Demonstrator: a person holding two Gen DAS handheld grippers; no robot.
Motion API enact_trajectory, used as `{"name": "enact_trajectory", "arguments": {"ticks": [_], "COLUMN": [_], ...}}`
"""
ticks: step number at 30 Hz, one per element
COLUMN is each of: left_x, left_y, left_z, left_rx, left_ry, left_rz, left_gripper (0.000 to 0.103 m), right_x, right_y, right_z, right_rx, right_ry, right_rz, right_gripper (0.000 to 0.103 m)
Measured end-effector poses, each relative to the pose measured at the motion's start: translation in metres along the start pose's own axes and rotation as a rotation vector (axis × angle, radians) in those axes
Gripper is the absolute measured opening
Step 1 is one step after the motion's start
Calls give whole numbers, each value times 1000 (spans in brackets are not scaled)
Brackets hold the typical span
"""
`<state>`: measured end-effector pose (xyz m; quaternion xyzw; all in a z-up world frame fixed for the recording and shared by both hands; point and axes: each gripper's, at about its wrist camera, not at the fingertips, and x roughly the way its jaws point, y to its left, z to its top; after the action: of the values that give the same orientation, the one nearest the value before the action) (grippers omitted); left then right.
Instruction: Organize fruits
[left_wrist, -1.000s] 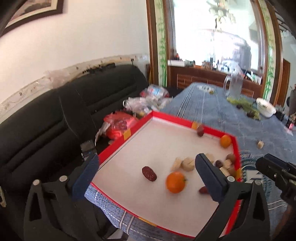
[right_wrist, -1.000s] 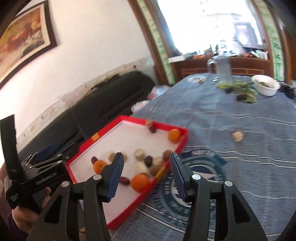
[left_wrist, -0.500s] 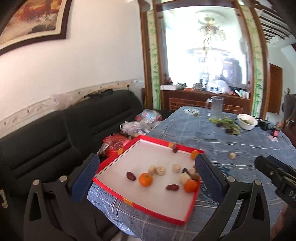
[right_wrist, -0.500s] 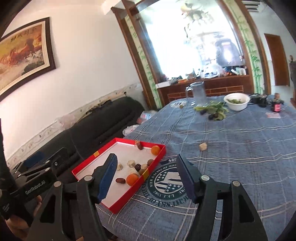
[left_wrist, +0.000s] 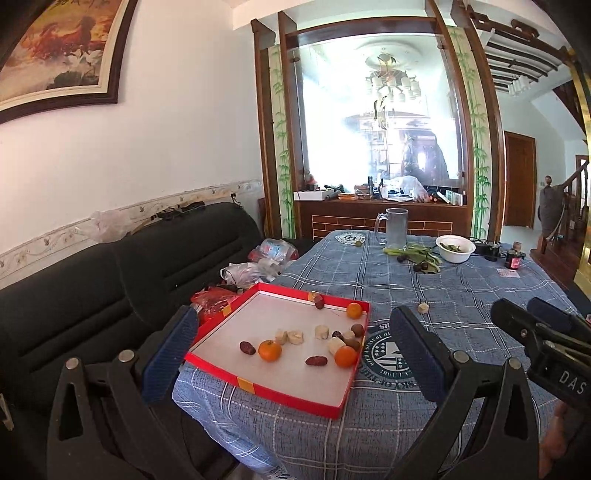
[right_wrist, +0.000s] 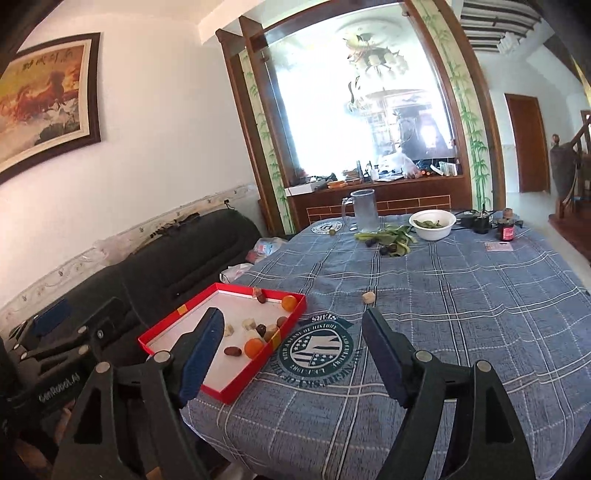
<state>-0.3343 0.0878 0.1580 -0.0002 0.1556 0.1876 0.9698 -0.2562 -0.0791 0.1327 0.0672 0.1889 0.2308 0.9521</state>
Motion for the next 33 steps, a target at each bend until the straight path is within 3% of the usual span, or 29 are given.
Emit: {"name": "enact_trajectory", "arguments": {"ticks": [10,23,29,33], "left_x": [4,13,14,17], "left_y": [22,28,33,28], "left_z": [-1,-13,-13,-12], "left_rx": [-60,-12,-30,-25], "left_ry": [-5,25,29,32], "left_rz": [40,25,25,16], "left_gripper": [103,103,103,103], "right_x": [19,30,36,49], "right_y": [14,29,24,0], "right_z": [-8,-20,-19,-11], "right_rx": [-46,-89,-66,8], "right_ry": [42,91,98,115], "right_rz": [18,11,14,4], "right_gripper": [78,78,78,77]}}
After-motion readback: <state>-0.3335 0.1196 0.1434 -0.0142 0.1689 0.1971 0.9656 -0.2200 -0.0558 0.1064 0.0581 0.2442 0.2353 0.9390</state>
